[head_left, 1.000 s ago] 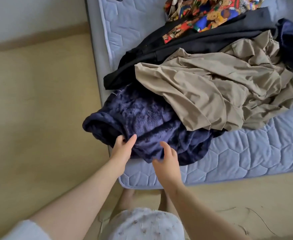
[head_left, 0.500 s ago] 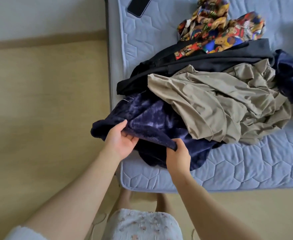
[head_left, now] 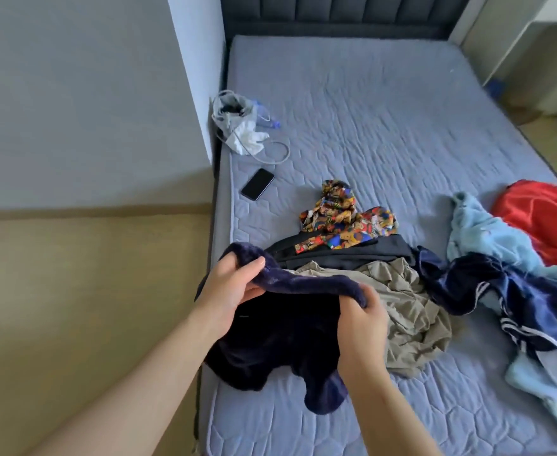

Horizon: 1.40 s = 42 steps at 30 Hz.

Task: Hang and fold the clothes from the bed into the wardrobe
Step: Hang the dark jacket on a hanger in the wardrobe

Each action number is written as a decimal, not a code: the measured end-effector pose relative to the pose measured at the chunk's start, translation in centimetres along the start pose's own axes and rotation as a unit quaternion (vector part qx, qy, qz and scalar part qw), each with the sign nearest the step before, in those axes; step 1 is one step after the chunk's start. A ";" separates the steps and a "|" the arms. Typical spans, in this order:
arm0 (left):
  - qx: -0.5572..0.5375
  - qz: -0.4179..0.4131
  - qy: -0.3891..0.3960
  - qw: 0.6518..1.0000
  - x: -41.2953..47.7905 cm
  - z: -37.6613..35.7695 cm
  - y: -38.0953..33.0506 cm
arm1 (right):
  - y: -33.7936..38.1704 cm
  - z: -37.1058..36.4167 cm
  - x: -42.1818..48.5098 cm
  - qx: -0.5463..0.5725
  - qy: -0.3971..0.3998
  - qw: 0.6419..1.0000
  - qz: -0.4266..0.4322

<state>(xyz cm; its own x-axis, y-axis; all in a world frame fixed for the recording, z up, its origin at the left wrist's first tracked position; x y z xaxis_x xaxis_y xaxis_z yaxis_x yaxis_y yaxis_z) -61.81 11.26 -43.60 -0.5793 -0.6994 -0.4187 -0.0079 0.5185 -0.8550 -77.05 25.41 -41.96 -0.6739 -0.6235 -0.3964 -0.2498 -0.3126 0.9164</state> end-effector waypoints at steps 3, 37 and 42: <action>0.092 -0.065 0.012 0.994 -0.7 -2.3 -6.1 | 6.3 0.1 1.0 0.031 -0.018 0.998 0.056; 0.368 -0.007 -0.059 0.928 -6.9 -3.9 -27.3 | 27.7 -7.4 -3.7 -0.033 0.304 0.952 0.017; 0.370 0.028 -0.037 0.928 -5.3 -3.7 -20.9 | 22.0 -7.4 -1.6 0.047 0.253 0.964 -0.063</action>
<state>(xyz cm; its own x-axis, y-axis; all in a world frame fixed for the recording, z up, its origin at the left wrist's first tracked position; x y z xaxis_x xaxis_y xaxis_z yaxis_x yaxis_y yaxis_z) -61.60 5.97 -22.37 -0.5045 -0.7272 -0.4655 0.5988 0.0937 -0.7954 -76.32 14.19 -21.60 -0.2147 -0.8616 -0.4600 -0.3851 -0.3581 0.8505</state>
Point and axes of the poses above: each hand's wrist, its own x-axis towards the middle knuckle, its own z-axis out of the back of the hand, y = z × x, the point moved 7 cm from there along x, towards the middle knuckle, and after that the axes turned 12 degrees about y, right-handed, at the moved point
